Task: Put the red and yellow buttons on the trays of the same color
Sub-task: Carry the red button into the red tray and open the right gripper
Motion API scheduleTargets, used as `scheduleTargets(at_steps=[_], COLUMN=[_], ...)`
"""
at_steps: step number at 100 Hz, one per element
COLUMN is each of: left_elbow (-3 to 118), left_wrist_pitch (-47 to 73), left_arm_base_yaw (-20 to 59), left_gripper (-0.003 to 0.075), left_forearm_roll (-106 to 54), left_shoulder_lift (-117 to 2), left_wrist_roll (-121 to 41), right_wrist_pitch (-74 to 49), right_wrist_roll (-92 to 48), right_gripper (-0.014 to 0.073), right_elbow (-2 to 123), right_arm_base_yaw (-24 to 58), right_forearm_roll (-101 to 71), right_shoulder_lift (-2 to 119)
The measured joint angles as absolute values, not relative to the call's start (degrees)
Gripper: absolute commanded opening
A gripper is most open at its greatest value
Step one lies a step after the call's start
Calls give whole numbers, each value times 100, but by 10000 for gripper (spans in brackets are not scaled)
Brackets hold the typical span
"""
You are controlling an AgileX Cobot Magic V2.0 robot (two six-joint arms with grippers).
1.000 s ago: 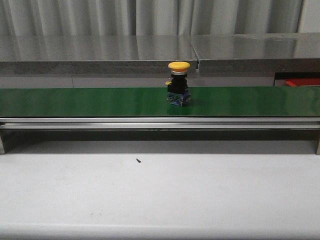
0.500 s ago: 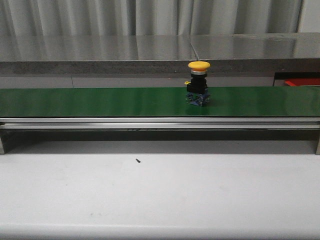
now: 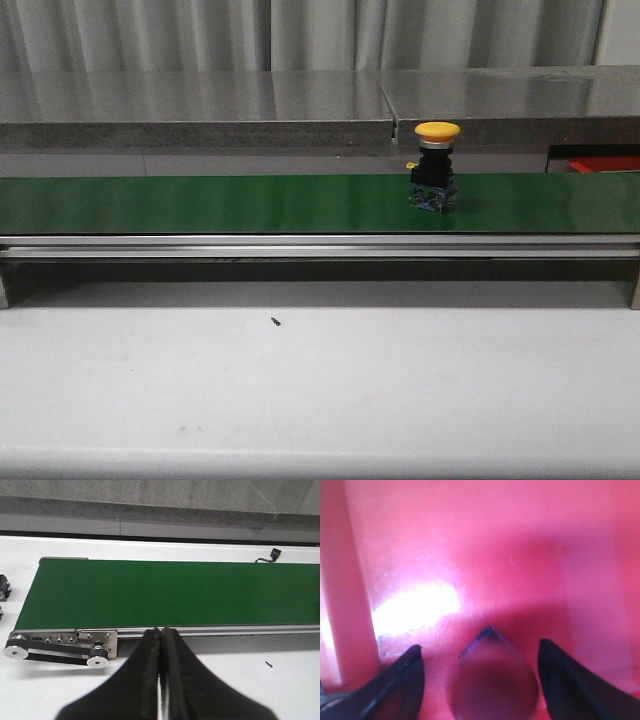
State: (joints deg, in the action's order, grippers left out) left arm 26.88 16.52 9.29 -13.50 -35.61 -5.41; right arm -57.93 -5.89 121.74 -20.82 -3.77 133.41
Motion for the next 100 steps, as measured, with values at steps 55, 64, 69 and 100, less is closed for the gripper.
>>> scheduleTargets(at_steps=[55,64,69,100], left_elbow=[2688,2688,2688,2688], left_wrist_pitch=[1652,1652,1652,1652], left_arm_base_yaw=[929,929,929,929], left_gripper=[-19,-19,-19,-19], left_forearm_roll=[-1350,-1350,-1350,-1350], left_shoulder_lift=[-3561,-3561,-3561,-3561], left_wrist_roll=[-541,-541,-541,-541], right_wrist_pitch=[-5701,-5828,-5966,-6871], right_wrist_roll=[-601,-610,-638,-1294], right_gripper=[538,538,538,538], right_elbow=[12185,12185,12185,11787], right_arm_base_yaw=[-2082,-2082,-2082,-2082], right_forearm_roll=[0,0,0,-852], right_shoulder_lift=[12849,12544,12366,11128])
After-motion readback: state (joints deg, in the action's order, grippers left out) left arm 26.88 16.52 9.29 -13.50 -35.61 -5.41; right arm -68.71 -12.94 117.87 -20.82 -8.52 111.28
